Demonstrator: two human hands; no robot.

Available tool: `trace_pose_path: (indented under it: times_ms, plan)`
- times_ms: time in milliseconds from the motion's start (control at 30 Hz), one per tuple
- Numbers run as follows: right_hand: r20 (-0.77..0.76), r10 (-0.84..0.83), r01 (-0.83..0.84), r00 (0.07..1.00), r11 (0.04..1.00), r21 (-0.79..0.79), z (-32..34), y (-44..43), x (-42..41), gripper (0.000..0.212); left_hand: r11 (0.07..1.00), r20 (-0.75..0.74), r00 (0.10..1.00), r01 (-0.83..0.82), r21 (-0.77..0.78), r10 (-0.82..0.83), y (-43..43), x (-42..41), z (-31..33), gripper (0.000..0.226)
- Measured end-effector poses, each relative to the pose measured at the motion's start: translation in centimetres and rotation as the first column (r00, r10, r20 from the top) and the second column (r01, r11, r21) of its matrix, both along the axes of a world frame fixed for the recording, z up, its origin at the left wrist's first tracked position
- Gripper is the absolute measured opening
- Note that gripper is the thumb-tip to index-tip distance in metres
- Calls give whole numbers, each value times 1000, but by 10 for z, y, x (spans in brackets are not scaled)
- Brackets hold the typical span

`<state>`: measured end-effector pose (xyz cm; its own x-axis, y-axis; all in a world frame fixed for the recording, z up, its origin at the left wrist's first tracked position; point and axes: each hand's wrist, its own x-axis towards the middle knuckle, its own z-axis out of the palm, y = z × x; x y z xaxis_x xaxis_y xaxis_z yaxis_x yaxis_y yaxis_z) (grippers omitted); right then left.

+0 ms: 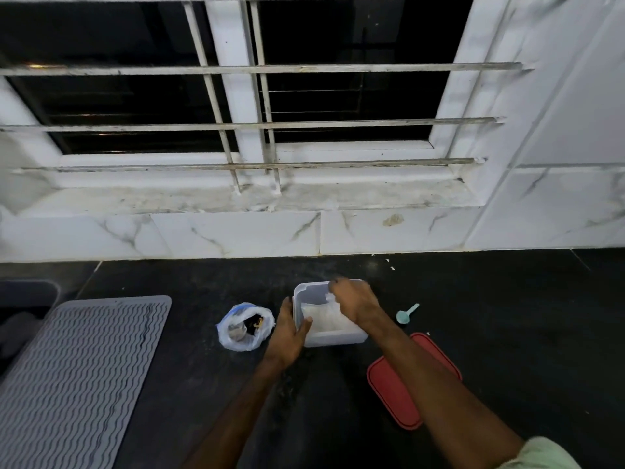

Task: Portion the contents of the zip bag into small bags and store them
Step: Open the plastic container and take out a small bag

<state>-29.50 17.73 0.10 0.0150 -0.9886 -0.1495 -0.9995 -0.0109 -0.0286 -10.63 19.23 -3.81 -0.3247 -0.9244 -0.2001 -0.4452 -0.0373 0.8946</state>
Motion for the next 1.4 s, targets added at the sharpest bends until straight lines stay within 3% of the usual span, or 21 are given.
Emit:
trace_pose_path:
  times_ms: [100, 167, 233, 267, 333, 433, 567, 733, 867, 933, 1033, 1100, 1167, 1200, 1267, 1333, 1400]
  plan:
    - [115, -127, 145, 985, 975, -166, 34, 4, 7, 34, 967, 17, 979, -196, -165, 202, 1, -1, 5, 67]
    - [296, -200, 291, 934, 905, -309, 55, 14, 15, 22, 923, -78, 956, -293, -248, 282, 7, -2, 17, 42]
    - [459, -154, 364, 875, 835, -413, 67, 29, 33, 7, 934, -143, 951, -298, -196, 273, 15, -6, 33, 19]
    - [495, -117, 359, 861, 829, -429, 68, 38, 46, 4, 947, -178, 946, -294, -127, 270, 18, -8, 38, 25]
    - [506, -78, 309, 859, 867, -390, 64, 55, 73, 3, 960, -230, 937, -278, -38, 262, 21, -7, 40, 33]
    - [493, -124, 281, 861, 924, -259, 51, 65, 93, 15, 963, -240, 942, -259, -71, 235, 23, 5, 40, 27]
    - [603, -130, 231, 787, 969, -93, 45, 66, 92, 22, 961, -221, 943, -269, -65, 249, 22, 26, 36, 18]
    - [641, -140, 352, 754, 911, -214, 42, 70, 108, 20, 960, -73, 974, -226, -168, 216, 17, 46, 34, 19]
    - [532, -165, 304, 830, 934, -186, 45, 64, 110, 26, 968, 22, 997, -60, -245, 68, 17, 57, 38, 17]
    - [461, -198, 299, 865, 941, -157, 49, 61, 106, 15, 948, 203, 977, 3, -317, 64, 15, 64, 39, 15]
    - [421, -258, 343, 870, 929, -140, 51, 56, 101, 13, 891, 493, 859, 109, -441, 139, 11, 70, 43, 15]
    - [407, -277, 355, 870, 926, -128, 52, 53, 101, 17, 867, 515, 848, 163, -471, 120, 6, 67, 45, 13]
    - [436, -282, 358, 854, 928, -101, 53, 52, 100, 18, 848, 385, 922, 170, -501, 43, 2, 63, 42, 8]
    - [464, -280, 358, 840, 930, -86, 54, 51, 98, 16, 863, 268, 963, 153, -482, -21, 2, 63, 41, 14]
    - [519, -274, 354, 810, 933, -61, 55, 49, 93, 11, 913, 87, 987, 158, -376, -135, 4, 65, 37, 54]
    - [531, -278, 352, 801, 935, -42, 56, 47, 90, 8, 922, 53, 980, 199, -332, -192, 7, 69, 30, 95]
    - [539, -275, 344, 796, 939, -29, 55, 47, 91, 6, 916, 60, 976, 217, -338, -209, 9, 69, 21, 112]
